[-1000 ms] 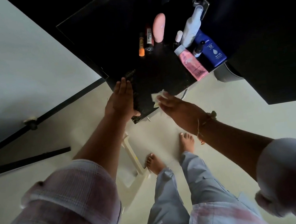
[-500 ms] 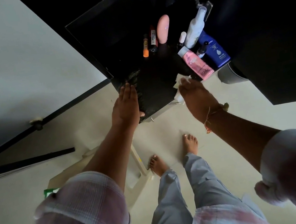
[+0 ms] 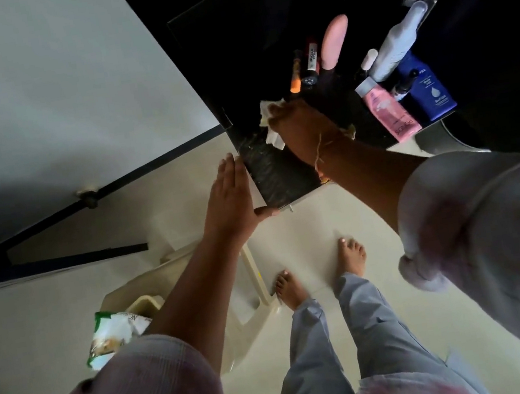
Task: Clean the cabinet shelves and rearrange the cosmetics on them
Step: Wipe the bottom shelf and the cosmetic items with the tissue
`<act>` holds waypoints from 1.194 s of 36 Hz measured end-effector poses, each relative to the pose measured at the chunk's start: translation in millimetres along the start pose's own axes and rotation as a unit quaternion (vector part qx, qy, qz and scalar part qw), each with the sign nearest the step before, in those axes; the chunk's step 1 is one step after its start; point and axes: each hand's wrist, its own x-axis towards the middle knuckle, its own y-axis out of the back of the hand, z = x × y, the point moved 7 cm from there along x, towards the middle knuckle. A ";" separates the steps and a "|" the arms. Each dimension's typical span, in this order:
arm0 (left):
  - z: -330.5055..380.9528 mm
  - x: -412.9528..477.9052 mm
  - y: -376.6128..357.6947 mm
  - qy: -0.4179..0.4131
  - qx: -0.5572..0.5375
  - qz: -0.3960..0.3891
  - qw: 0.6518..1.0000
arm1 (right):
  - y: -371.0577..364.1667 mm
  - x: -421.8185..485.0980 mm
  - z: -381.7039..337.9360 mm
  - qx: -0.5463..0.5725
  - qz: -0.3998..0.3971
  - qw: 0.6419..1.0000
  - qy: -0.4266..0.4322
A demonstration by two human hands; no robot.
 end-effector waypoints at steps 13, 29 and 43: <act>0.3 -14.3 -8.8 -0.019 -0.009 -0.031 0.999 | -4.7 -68.9 -46.3 0.100 0.173 0.975 0.094; 1.4 -15.2 -9.8 -0.024 -0.024 -0.017 0.999 | -4.7 -81.9 -72.9 0.368 0.073 0.921 0.104; 24.0 -3.7 -10.5 -0.039 -0.012 -0.023 0.999 | -20.3 -67.1 -26.6 0.399 0.157 0.899 -0.096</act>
